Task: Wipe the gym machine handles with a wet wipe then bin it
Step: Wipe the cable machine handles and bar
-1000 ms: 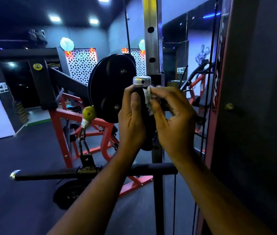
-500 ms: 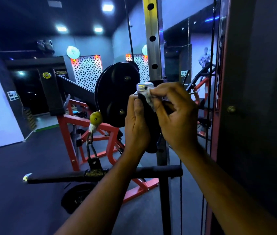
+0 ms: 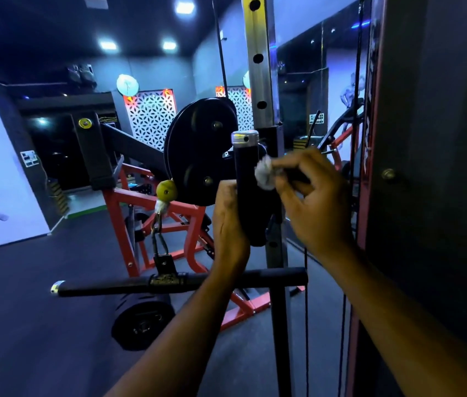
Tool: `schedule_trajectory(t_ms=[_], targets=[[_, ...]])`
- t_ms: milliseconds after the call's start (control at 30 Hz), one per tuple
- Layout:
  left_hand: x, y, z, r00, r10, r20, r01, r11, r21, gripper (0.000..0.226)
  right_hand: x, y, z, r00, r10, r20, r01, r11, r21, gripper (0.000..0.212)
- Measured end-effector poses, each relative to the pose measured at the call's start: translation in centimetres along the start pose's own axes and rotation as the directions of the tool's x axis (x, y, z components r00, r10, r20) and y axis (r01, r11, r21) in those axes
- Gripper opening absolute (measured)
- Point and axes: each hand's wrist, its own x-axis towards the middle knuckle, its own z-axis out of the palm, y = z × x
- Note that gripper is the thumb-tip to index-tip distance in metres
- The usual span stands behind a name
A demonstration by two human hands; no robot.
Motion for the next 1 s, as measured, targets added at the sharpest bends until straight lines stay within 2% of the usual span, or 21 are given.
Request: schedule_trajectory(t_ms=[33, 100, 167, 233, 333, 467, 567, 700, 733, 800, 900, 933, 1000], targets=[[0.6, 0.4, 0.2, 1.000, -0.011, -0.009, 0.010, 0.997, -0.079, 0.044, 0.7, -0.1, 0.4, 0.999, 0.027, -0.030, -0.027, 1.000, -0.005, 0.013], [2.1, 1.8, 0.1, 0.999, 0.016, -0.028, -0.019, 0.993, -0.116, 0.034, 1.6, -0.8, 1.1, 0.999, 0.039, -0.021, -0.038, 0.999, 0.022, 0.012], [3.5, 2.9, 0.0, 0.995, 0.095, 0.010, -0.093, 0.988, -0.125, 0.033, 1.1, -1.1, 1.5, 1.000, -0.024, -0.002, 0.024, 0.999, -0.024, 0.011], [4.1, 3.3, -0.1, 0.988, 0.126, 0.095, -0.109, 0.980, -0.166, 0.037, -0.6, -0.8, 1.4, 0.999, -0.036, 0.033, 0.037, 0.998, -0.044, 0.011], [4.0, 3.0, -0.4, 0.978, 0.089, 0.187, -0.066, 0.990, -0.126, 0.042, -2.9, -0.2, 1.1, 0.996, -0.032, 0.079, 0.036, 0.998, -0.047, 0.013], [2.0, 2.0, -0.7, 0.958, -0.105, 0.265, 0.142, 0.982, -0.122, 0.077, -5.3, 0.3, 1.0, 0.994, -0.009, 0.108, 0.013, 0.999, -0.037, 0.014], [1.2, 1.3, -0.5, 0.947, -0.198, 0.254, 0.239, 0.961, -0.142, 0.082, -6.6, 0.5, 0.8, 0.988, -0.018, 0.151, 0.028, 0.998, -0.065, 0.014], [0.5, 1.5, -0.1, 0.957, -0.175, 0.231, 0.230, 0.944, -0.237, 0.071, -8.5, 1.4, 0.4, 0.976, -0.022, 0.217, 0.040, 0.996, -0.078, 0.011], [0.3, 1.6, 0.0, 0.954, -0.184, 0.237, 0.246, 0.931, -0.269, 0.070, -9.0, 1.7, 0.5, 0.978, 0.016, 0.210, -0.004, 0.998, -0.062, 0.011], [0.2, 1.7, 0.1, 0.950, -0.205, 0.234, 0.274, 0.910, -0.312, 0.066, -9.9, 2.5, 1.2, 0.974, 0.176, 0.144, -0.180, 0.984, 0.009, 0.013], [0.2, 1.8, 0.1, 0.948, -0.213, 0.235, 0.285, 0.898, -0.335, 0.057, -10.8, 3.3, 2.9, 0.884, 0.466, 0.044, -0.467, 0.884, 0.016, 0.016], [0.2, 1.6, 0.1, 0.945, -0.212, 0.249, 0.289, 0.898, -0.333, 0.055, -10.9, 3.6, 3.3, 0.856, 0.515, 0.032, -0.516, 0.857, 0.007, 0.016], [0.2, 1.5, -0.1, 0.937, -0.208, 0.280, 0.295, 0.900, -0.320, 0.055, -10.4, 4.3, 3.5, 0.848, 0.529, 0.042, -0.528, 0.849, -0.028, 0.014]])
